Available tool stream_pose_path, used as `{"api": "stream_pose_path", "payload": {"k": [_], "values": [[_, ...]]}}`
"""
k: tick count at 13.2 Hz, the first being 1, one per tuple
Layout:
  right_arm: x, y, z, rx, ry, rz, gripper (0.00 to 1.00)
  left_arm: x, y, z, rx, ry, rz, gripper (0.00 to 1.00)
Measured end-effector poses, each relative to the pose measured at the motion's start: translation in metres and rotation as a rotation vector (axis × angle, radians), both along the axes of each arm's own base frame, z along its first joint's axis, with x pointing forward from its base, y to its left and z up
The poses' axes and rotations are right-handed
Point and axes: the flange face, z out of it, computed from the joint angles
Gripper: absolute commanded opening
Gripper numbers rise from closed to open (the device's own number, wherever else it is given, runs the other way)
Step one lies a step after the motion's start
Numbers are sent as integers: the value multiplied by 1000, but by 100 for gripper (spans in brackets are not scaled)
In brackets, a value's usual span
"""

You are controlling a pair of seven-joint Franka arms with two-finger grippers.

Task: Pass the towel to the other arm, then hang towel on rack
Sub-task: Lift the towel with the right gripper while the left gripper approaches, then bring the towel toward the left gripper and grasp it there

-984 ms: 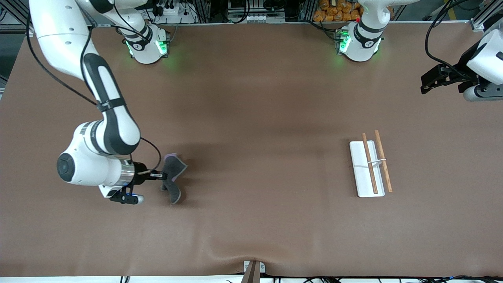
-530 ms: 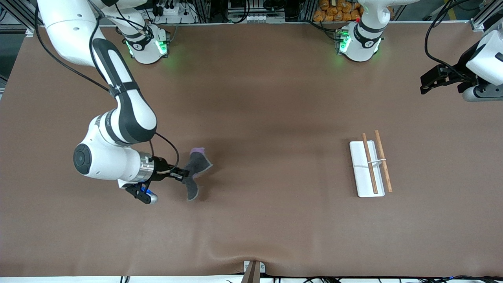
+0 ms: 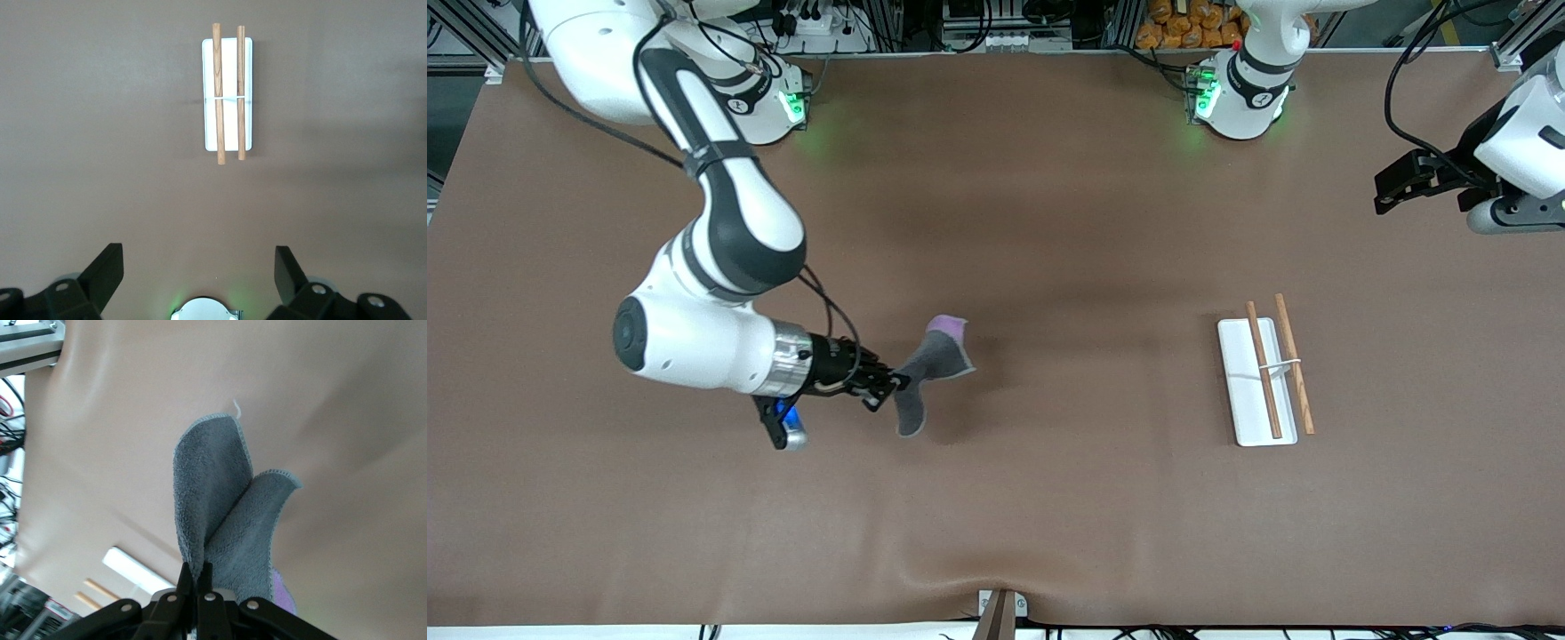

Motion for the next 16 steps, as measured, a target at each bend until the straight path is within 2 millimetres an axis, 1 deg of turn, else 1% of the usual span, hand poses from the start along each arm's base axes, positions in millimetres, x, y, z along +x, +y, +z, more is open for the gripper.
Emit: {"api": "stream_pose_path", "payload": {"k": [3, 6, 8, 11, 13, 16], "values": [[-4, 31, 22, 56, 22, -122, 0, 10, -3, -16, -20, 17, -3, 100], [-11, 62, 50, 140, 69, -243, 0, 23, -13, -31, -83, 16, -6, 100], [-21, 90, 67, 181, 90, -312, 0, 33, -19, -42, -140, 13, 19, 100], [-45, 136, 82, 236, 85, -385, 0, 53, -25, -61, -221, -12, 61, 100], [-63, 166, 89, 275, 75, -418, 0, 69, -32, -77, -295, -24, 108, 100], [-90, 202, 94, 311, 74, -431, 0, 93, -42, -102, -440, -20, 218, 100]]}}
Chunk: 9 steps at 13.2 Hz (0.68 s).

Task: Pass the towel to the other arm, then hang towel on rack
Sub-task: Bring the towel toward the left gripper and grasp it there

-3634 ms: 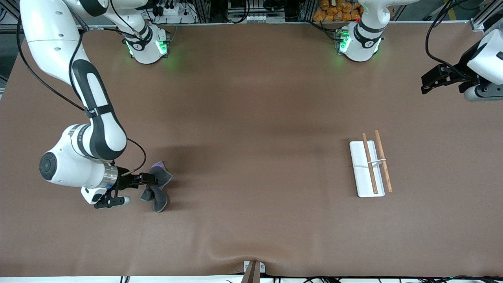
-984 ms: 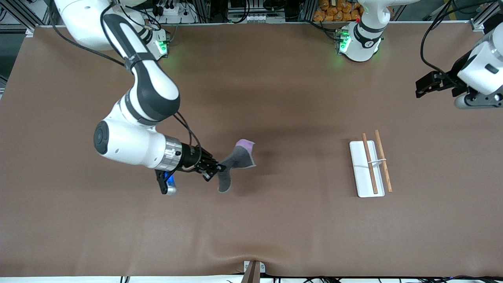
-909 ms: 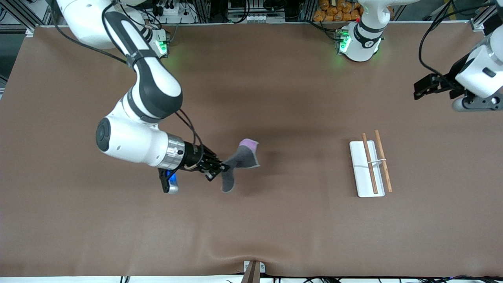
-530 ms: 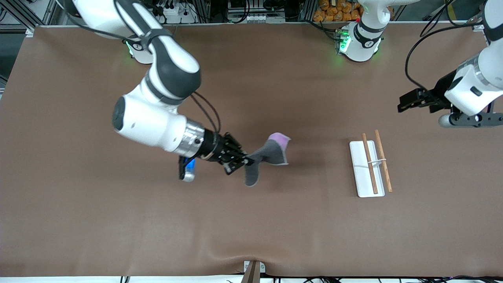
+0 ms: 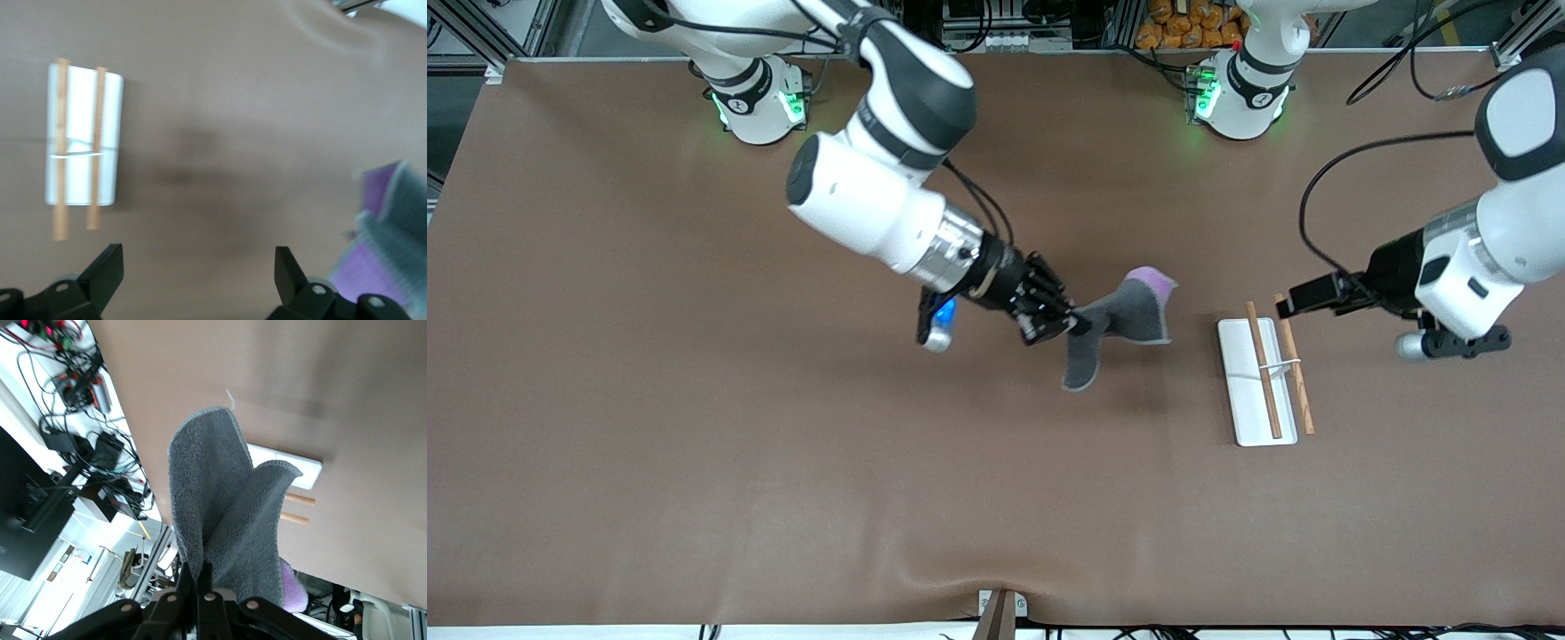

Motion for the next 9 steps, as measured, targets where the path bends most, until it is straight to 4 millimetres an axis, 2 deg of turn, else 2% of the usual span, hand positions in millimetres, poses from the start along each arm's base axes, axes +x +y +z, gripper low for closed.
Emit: {"api": "stream_pose_path", "payload": {"k": [2, 6, 9], "values": [[-9, 14, -4, 12, -17, -7, 0, 10, -9, -6, -43, 25, 77, 100], [-11, 24, -24, 8, -23, -21, 0, 7, -42, -2, -43, 111, 226, 100], [-4, 20, -24, 29, -67, -77, 0, 2, -63, -3, -35, 181, 334, 100]]}}
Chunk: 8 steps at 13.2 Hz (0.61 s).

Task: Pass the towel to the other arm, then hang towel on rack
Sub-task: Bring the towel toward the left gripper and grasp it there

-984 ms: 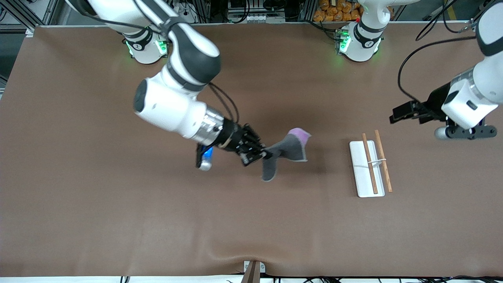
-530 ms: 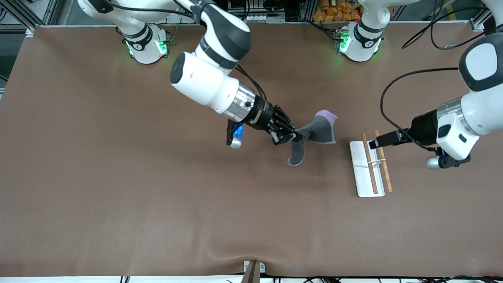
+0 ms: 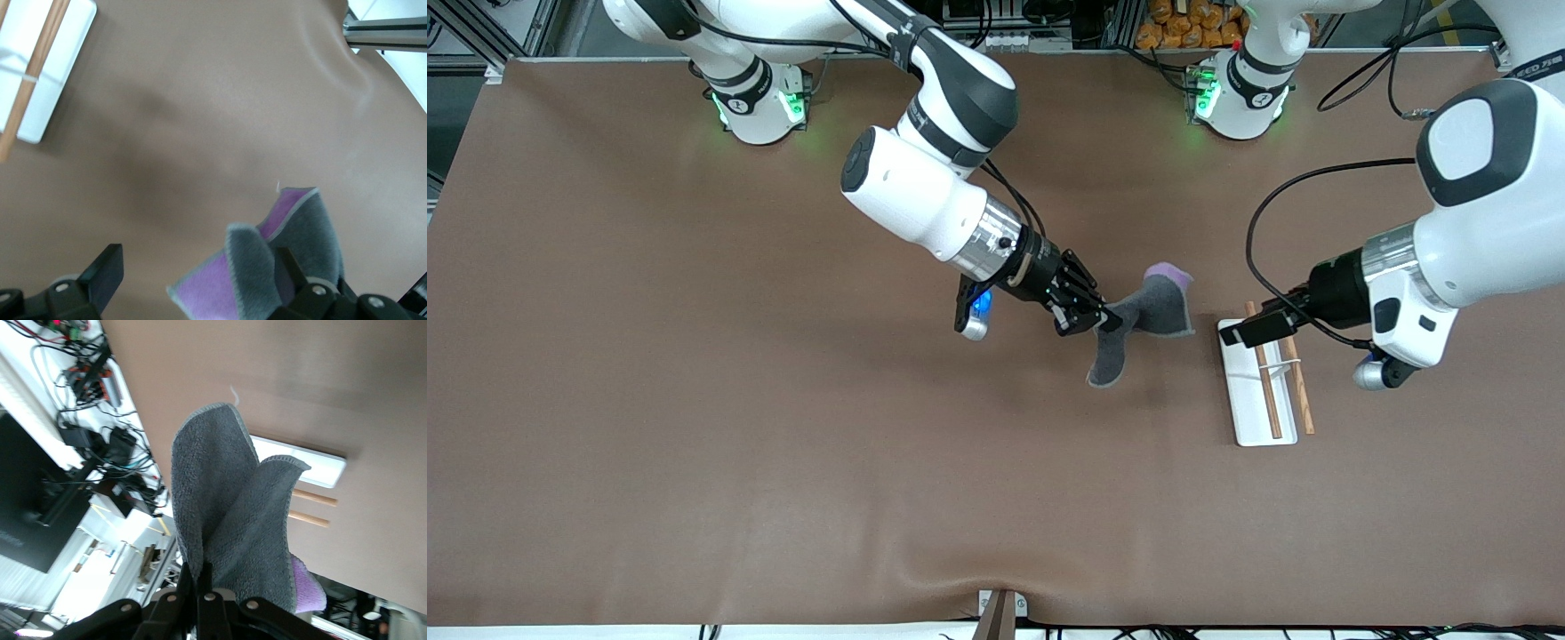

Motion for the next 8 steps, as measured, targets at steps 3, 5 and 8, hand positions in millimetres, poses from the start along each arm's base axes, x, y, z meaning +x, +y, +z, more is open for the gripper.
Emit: {"api": "stream_pose_path", "payload": {"k": [3, 5, 8], "values": [[4, -4, 1, 0, -9, -12, 0, -2, -21, -9, -44, 78, 69, 100], [6, -7, 2, 1, -13, -21, 0, 0, -27, -16, -94, 118, 95, 100], [10, -11, 2, 2, -15, -28, 0, 4, -30, -22, -147, 136, 119, 100]]}}
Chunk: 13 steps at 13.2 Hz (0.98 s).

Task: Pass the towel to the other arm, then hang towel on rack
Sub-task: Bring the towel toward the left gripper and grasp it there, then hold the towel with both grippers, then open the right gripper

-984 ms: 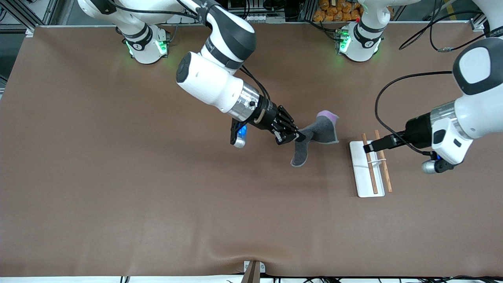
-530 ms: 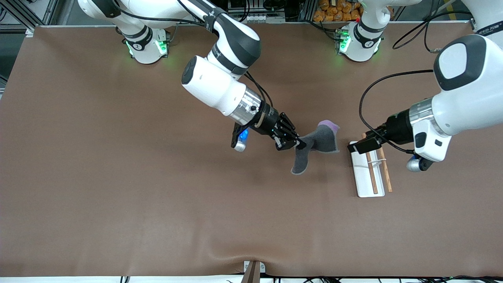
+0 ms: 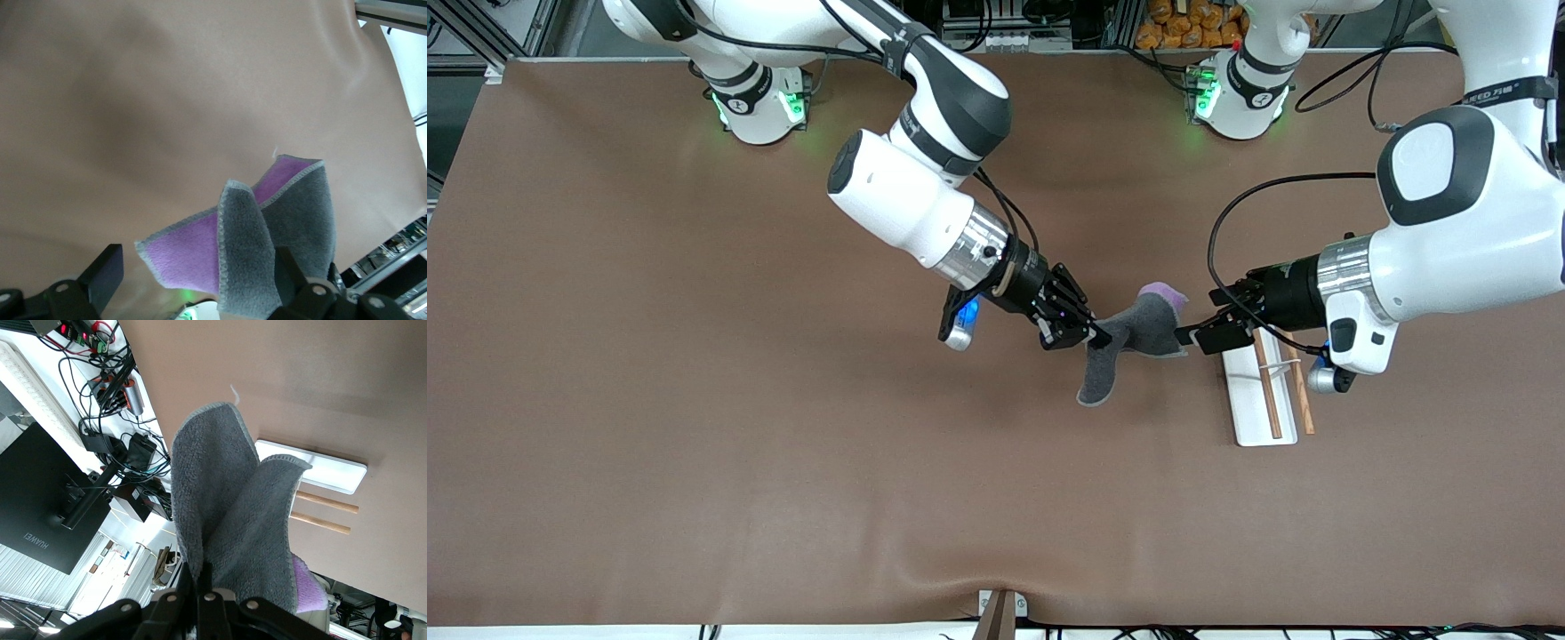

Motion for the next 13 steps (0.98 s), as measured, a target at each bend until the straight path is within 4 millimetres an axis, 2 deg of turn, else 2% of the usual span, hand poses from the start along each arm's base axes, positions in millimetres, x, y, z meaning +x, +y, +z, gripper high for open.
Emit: {"api": "stream_pose_path", "payload": {"k": [6, 13], "values": [[0, 0, 0, 0, -1, -1, 0, 12, -4, -8, -87, -5, 66, 100], [1, -1, 1, 1, -2, -2, 0, 15, -22, -20, -137, 5, 85, 100]]}}
